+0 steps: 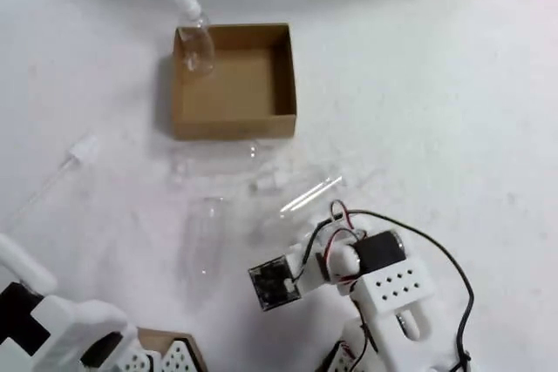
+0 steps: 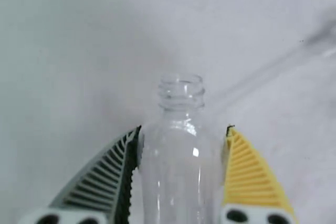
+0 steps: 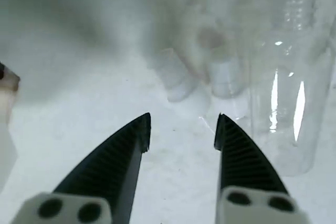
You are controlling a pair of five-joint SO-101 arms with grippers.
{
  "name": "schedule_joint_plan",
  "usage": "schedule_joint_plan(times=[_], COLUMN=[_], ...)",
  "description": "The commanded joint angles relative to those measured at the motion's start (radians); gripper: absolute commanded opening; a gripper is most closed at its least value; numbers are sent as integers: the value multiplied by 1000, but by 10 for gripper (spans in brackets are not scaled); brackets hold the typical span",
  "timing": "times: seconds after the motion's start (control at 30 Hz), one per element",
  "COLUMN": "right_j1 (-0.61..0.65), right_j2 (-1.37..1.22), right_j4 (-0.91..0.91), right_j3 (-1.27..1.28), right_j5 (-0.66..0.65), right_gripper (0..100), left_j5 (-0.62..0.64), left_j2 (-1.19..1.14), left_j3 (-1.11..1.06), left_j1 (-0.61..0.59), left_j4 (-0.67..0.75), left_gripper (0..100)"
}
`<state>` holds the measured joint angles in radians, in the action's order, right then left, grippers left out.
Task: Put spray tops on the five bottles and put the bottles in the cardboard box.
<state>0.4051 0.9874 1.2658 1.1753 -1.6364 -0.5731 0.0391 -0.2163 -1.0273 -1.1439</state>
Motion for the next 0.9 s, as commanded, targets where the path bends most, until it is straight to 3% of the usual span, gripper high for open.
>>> schedule_joint_plan(times=[0.0, 0.17, 0.43, 0.87], right_j1=[13, 18, 30, 105], right_j2=[7, 13, 7, 5], right_j4=[-18, -41, -259, -269], right_j3=[6, 55, 164, 249], right_j5=[-14, -68, -71, -71], right_gripper=[163, 163, 163, 84], left_j5=[-3, -3, -3, -2], left_j2=[16, 16, 16, 18], left_j3=[11, 11, 11, -29], left_j1=[30, 47, 50, 142], left_j4=[-14, -12, -12, -20], left_gripper=[32, 31, 31, 31])
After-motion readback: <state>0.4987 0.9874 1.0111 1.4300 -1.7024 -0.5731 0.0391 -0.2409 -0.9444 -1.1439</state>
